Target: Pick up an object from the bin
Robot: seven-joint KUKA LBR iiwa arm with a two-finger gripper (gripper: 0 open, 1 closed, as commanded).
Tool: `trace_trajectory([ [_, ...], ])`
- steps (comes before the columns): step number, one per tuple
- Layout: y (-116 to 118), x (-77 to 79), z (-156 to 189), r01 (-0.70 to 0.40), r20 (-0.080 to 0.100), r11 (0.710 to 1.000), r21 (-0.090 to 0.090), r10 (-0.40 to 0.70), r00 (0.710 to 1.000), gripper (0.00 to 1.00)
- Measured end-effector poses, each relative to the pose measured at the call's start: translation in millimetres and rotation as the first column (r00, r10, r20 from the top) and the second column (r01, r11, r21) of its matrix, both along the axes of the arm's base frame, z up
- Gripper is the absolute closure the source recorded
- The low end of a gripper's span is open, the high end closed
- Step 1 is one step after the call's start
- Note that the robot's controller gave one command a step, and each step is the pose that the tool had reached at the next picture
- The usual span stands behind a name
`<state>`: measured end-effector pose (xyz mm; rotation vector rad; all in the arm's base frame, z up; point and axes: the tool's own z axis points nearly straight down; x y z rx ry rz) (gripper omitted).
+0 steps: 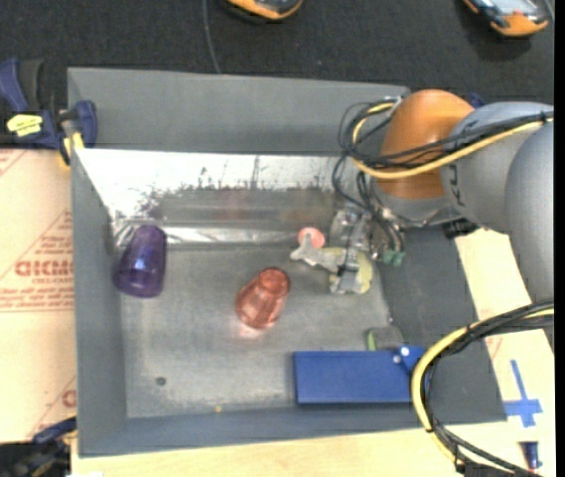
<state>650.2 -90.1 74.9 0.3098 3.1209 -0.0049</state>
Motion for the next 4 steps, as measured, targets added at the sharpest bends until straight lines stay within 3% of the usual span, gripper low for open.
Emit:
trace_trajectory([
  [1, -4, -0.5, 1, -0.281, 0.005, 0.96, -0.004, 0.281, 0.96, 0.0],
  [2, -4, 0.1, 9, 0.006, 0.004, 1.0, -0.002, -0.006, 1.0, 1.0],
  [3, -4, 0.1, 9, 0.005, 0.004, 1.0, -0.003, -0.005, 1.0, 1.0],
  [4, 5, -10.9, 83, 0.025, 0.004, 1.0, -0.002, -0.025, 1.0, 1.0],
])
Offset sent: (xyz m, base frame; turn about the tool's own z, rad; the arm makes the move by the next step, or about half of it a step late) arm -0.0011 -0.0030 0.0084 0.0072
